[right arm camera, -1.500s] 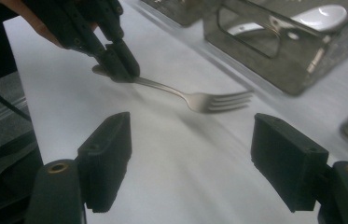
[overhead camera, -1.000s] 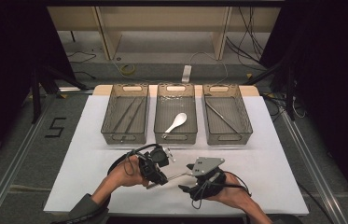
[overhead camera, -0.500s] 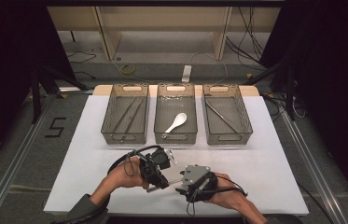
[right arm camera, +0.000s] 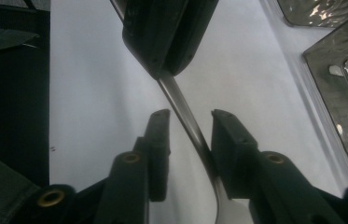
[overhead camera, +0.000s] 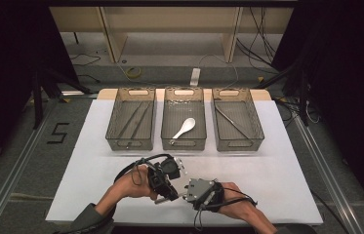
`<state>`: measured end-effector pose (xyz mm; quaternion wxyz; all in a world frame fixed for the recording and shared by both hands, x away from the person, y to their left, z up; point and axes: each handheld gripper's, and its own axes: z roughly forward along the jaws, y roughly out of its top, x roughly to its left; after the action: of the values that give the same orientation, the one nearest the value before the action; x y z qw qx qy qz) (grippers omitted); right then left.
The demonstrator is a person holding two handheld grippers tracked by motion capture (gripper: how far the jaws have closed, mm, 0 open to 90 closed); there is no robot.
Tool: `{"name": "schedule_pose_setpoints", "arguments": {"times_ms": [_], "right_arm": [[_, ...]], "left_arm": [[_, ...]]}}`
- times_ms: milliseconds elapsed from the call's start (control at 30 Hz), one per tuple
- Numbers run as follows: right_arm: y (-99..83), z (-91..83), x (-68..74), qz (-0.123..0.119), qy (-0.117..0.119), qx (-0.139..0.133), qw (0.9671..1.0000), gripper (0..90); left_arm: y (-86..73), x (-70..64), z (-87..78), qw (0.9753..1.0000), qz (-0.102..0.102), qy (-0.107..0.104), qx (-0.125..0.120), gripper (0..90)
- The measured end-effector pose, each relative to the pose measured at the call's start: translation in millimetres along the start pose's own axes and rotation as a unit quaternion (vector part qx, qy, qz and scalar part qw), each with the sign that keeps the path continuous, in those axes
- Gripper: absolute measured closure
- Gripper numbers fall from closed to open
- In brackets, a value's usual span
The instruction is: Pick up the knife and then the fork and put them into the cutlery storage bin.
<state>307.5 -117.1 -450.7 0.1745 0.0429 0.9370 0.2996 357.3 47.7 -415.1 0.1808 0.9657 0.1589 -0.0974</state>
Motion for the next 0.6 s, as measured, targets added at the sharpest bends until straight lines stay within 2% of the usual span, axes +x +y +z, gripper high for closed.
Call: {"name": "schedule_pose_setpoints", "arguments": {"times_ms": [100,167,200,267,333,367,400,467,533,600], "right_arm": [[0.1,1.0,0.8,-0.004,-0.006,0.000,1.0000,75.0],[0.0,0.9,1.2,-0.017,-0.009,0.004,0.9998,76.9],[0.2,0.5,1.9,-0.024,-0.001,0.008,0.9997,78.0],[0.4,-0.1,2.9,-0.045,-0.003,0.014,0.9989,80.4],[0.3,1.0,4.7,-0.053,0.002,0.019,0.9984,85.0],[0.1,1.5,5.2,-0.057,0.007,0.019,0.9982,86.8],[0.3,1.8,5.7,-0.056,0.007,0.020,0.9982,87.0],[0.0,2.0,5.6,-0.059,0.019,0.022,0.9978,87.5],[-0.9,1.8,5.7,-0.065,0.018,0.030,0.9973,87.9],[-1.2,1.7,5.3,-0.056,0.018,0.028,0.9979,88.1]], "left_arm": [[0.4,0.3,1.0,1.0000,0.006,-0.002,0.004,80.7],[0.4,0.5,0.8,0.9999,0.008,-0.004,0.005,80.7],[0.2,0.7,0.4,0.9999,0.008,-0.007,0.005,80.6],[-1.0,1.7,0.3,0.9999,0.001,-0.014,-0.005,80.5],[-1.7,3.2,-1.1,0.9998,0.002,-0.016,-0.010,80.4],[-1.8,2.5,-1.2,0.9997,-0.002,-0.016,-0.018,84.5],[-1.4,3.7,-1.9,0.9998,0.010,-0.016,-0.009,84.4],[-1.3,2.4,0.7,0.9997,0.004,-0.020,-0.012,83.9],[-1.1,5.0,1.3,0.9997,0.007,-0.021,-0.008,82.1],[-1.2,6.4,0.5,0.9997,-0.001,-0.016,-0.018,78.8]]}}
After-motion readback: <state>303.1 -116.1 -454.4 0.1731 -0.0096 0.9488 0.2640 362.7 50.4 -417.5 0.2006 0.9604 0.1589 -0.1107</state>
